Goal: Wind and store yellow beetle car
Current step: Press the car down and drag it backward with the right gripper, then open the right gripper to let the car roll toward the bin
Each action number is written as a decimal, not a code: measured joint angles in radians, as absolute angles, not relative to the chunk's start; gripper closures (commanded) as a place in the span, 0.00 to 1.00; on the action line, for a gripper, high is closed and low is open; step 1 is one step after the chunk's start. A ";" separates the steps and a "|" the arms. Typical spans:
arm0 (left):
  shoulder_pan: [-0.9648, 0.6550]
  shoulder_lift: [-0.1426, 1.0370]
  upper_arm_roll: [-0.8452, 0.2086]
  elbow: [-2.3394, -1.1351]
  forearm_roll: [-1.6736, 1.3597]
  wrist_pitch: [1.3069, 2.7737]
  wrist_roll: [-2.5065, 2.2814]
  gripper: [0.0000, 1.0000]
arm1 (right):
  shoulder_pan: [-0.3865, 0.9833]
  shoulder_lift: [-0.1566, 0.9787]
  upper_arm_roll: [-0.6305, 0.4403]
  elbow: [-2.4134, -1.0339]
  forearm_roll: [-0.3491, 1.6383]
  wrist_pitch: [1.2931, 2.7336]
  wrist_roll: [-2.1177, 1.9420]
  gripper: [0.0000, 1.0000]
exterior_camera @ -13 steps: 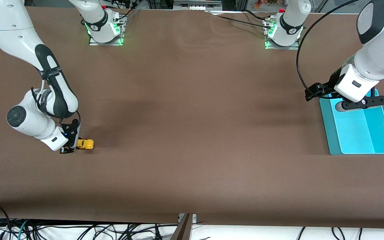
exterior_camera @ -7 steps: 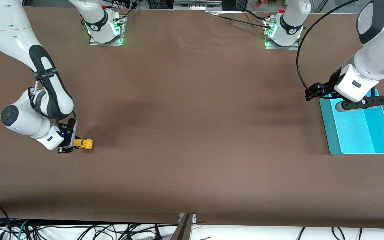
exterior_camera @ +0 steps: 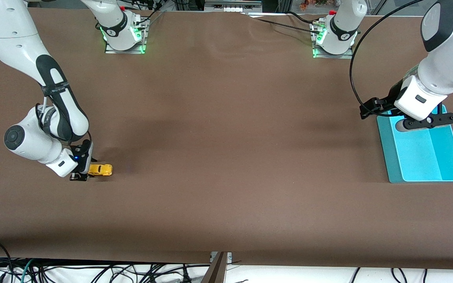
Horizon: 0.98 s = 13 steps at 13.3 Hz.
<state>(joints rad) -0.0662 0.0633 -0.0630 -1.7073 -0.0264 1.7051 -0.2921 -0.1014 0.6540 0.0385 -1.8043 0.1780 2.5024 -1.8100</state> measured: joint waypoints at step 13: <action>-0.066 0.066 -0.064 -1.707 -0.026 1.705 -0.292 0.00 | -0.048 0.627 0.057 -1.537 0.198 2.208 -1.477 0.00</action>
